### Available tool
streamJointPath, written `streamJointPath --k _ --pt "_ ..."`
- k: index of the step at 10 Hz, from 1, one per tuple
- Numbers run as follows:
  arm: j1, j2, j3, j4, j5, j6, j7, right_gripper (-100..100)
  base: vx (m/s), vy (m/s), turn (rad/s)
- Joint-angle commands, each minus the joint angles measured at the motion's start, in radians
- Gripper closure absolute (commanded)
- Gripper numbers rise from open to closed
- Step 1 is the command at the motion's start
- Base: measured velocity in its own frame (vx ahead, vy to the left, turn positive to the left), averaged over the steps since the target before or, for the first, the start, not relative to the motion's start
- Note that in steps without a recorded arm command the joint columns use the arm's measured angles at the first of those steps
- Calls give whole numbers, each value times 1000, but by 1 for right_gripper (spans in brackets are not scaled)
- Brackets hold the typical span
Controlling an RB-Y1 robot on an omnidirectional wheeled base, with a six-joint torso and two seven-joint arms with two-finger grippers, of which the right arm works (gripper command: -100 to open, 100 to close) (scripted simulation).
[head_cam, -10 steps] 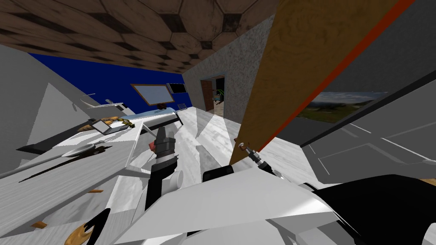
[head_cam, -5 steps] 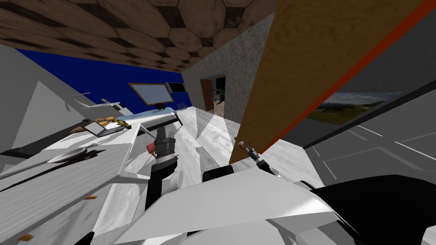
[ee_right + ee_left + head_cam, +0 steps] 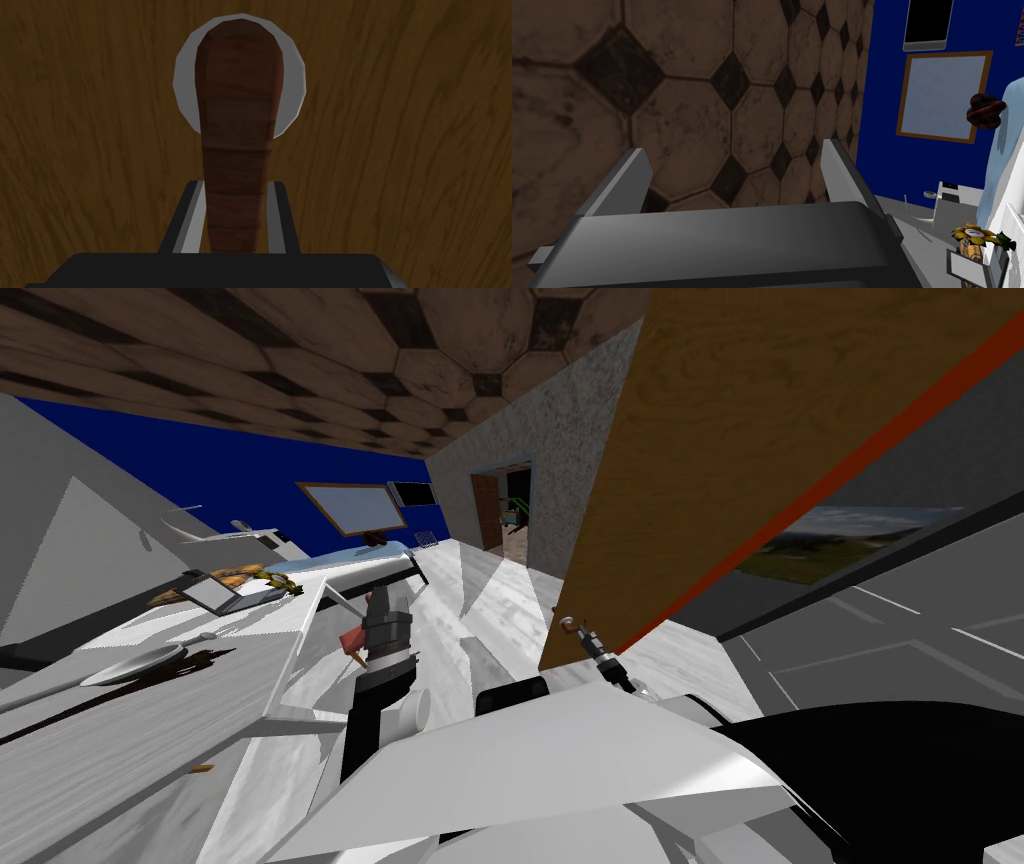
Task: Push the door open
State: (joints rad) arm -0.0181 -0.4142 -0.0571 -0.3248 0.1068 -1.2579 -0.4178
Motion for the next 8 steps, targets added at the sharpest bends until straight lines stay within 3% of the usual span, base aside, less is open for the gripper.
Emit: streamJointPath --k 1,3,4,6,8 --pt "37 -5 -11 -50 -8 50 0 100 72 22 1" --pt "37 -5 -11 -92 -8 55 0 100 9 -7 -3" --pt "21 5 -27 -103 -25 83 16 100 45 24 -30" --pt "5 15 -43 -101 -42 110 33 100 103 47 -24" --pt "5 15 -43 -79 -42 110 33 100 68 14 5"
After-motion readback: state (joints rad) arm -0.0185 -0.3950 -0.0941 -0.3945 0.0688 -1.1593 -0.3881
